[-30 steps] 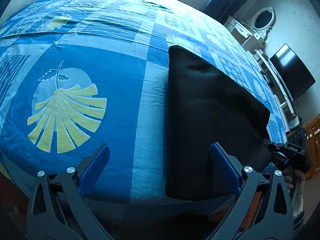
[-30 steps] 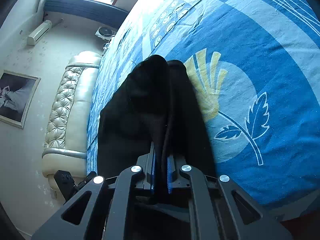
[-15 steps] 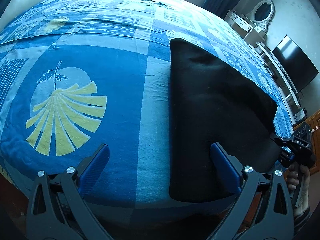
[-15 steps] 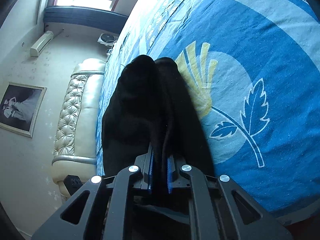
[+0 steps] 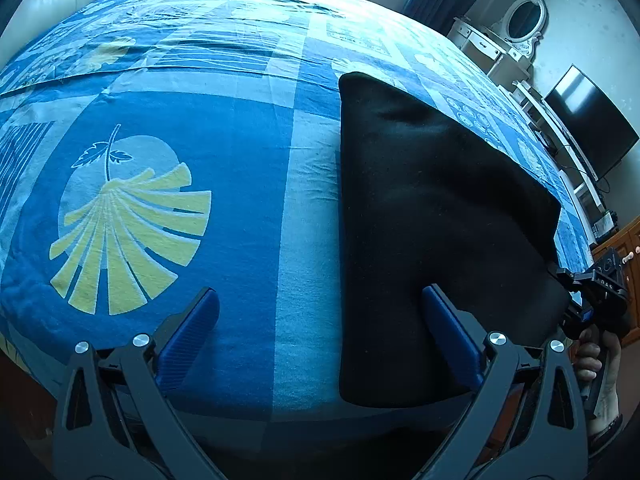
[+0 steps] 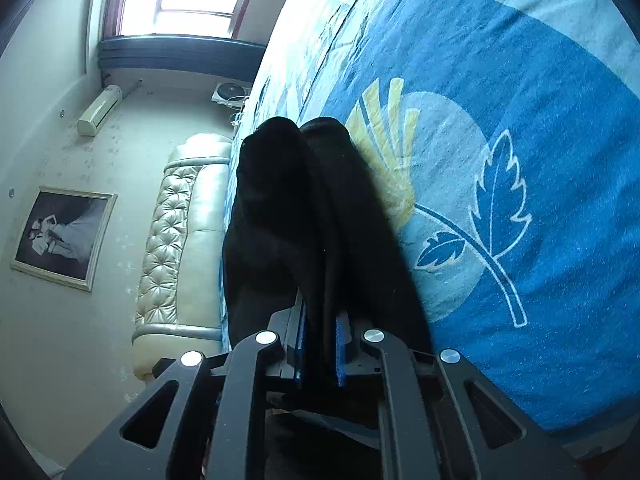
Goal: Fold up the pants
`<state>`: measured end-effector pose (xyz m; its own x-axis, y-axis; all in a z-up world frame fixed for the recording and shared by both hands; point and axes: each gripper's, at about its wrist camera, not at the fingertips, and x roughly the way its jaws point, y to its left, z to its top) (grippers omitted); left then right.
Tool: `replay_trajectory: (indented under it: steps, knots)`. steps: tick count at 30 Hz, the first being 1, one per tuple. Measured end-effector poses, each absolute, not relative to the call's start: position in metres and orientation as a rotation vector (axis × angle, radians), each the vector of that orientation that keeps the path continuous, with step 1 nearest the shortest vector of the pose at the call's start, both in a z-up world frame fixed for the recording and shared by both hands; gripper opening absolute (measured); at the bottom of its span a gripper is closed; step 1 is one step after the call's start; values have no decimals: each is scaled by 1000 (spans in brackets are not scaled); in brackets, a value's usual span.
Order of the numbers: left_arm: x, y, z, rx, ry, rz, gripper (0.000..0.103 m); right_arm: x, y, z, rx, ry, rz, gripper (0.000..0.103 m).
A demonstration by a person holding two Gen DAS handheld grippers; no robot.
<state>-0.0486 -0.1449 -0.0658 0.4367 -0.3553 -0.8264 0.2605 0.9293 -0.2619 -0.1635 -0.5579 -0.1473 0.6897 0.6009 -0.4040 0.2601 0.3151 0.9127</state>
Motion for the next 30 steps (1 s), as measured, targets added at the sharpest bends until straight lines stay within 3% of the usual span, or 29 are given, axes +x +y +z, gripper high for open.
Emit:
replay_trajectory:
  steps: [4, 6, 8, 13, 22, 30]
  knots:
    - [-47, -147, -64, -73, 1051, -380, 101, -175, -566, -147, 1287, 817, 262, 21]
    - [-47, -148, -63, -56, 1048, -380, 101, -183, -571, -143, 1287, 806, 266, 33]
    - [-47, -148, -64, -46, 1049, -381, 101, -192, -574, -135, 1284, 798, 260, 51]
    - [-52, -137, -51, -91, 1029, -404, 101, -209, -580, -111, 1203, 810, 195, 67]
    - [-59, -126, -57, -317, 1086, -585, 100, -211, -569, -113, 1129, 876, 168, 70]
    - [-57, -153, -71, -320, 1137, -683, 100, -202, -558, -121, 1139, 886, 177, 73]
